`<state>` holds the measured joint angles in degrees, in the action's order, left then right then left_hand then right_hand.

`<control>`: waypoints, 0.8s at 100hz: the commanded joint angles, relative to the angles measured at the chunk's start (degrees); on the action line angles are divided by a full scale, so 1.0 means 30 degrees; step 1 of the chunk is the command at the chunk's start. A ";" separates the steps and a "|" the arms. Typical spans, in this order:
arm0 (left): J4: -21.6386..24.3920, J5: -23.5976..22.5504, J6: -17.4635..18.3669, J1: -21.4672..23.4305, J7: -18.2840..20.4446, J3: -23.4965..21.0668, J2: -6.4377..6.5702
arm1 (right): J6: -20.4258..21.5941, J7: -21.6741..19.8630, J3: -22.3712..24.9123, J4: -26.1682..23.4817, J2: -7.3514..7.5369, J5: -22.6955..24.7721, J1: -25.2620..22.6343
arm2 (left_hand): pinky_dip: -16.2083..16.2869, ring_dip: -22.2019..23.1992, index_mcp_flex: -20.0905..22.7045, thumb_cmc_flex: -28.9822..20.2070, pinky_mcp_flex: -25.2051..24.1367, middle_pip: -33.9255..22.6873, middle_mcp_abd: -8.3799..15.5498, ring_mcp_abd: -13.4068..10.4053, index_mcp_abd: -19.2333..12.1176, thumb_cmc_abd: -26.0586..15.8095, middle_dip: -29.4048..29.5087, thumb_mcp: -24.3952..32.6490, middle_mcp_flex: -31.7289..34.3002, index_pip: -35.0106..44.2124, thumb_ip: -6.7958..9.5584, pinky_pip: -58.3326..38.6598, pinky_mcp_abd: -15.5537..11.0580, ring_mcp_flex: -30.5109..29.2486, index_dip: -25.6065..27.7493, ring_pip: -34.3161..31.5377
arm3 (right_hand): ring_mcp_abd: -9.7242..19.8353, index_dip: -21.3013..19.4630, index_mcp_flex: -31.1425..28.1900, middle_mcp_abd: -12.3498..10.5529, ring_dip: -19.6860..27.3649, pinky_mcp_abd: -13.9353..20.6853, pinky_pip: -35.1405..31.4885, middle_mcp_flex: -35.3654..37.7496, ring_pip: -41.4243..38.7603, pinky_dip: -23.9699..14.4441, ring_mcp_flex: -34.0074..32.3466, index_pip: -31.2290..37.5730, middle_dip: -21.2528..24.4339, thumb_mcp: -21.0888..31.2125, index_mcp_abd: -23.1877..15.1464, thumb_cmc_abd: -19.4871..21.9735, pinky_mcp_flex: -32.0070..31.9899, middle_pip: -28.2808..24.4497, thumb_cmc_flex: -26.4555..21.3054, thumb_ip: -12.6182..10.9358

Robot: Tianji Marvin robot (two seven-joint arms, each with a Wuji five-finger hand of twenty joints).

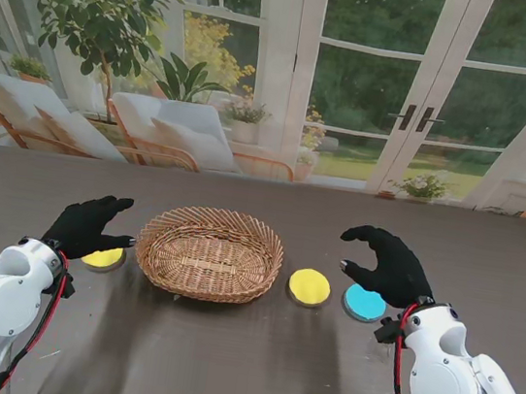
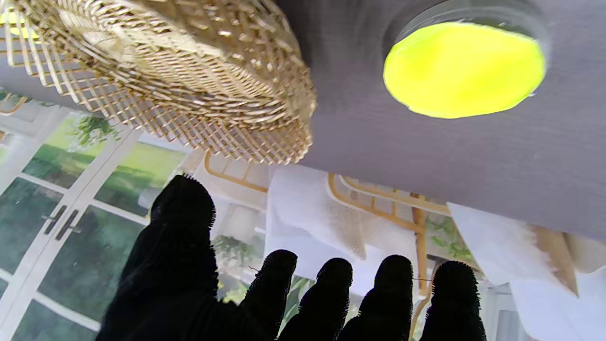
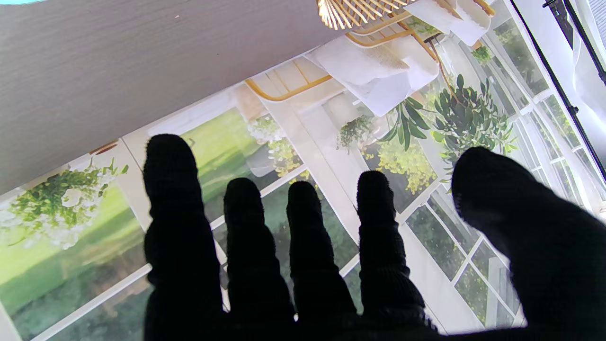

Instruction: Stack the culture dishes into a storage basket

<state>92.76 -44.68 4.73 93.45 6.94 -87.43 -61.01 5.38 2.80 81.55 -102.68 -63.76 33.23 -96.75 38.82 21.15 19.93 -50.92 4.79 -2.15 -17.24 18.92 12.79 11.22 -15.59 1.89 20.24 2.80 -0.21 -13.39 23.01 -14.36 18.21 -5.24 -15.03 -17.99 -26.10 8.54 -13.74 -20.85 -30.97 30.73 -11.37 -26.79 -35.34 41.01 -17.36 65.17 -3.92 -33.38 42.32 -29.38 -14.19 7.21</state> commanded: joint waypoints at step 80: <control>-0.3993 -0.2696 -0.1125 -0.2677 0.2595 0.1669 0.0794 | -0.0329 -0.0746 -0.0432 -0.0130 0.0071 0.0014 -0.0011 | 0.1942 0.1079 -0.2025 0.1689 0.0879 0.0460 0.0656 0.0404 -0.0615 0.0865 0.0793 0.0093 -0.2625 -0.0462 0.0036 -0.1489 -0.0134 -0.0130 -0.0135 -0.0910 | 0.0177 0.0251 -0.0079 0.0112 -0.0210 -0.0053 0.0768 0.0130 0.0092 -0.0997 -0.0187 0.0113 0.0231 -0.0836 -0.0190 -0.0010 -0.8619 -0.0019 0.0352 -0.0220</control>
<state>81.58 -52.82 1.28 86.23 13.58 -82.79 -58.75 4.49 1.56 80.48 -102.74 -63.52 33.19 -96.62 41.80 22.29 14.96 -47.19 7.05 -0.87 -16.63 19.59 11.98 11.26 -14.14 1.85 13.58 1.62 -0.21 -15.71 22.34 -12.45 17.56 -6.75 -15.03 -17.98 -26.11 8.54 -13.74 -20.85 -30.81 30.73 -11.37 -28.18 -35.34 41.01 -17.36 65.17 -3.92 -33.38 42.32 -29.38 -14.19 7.21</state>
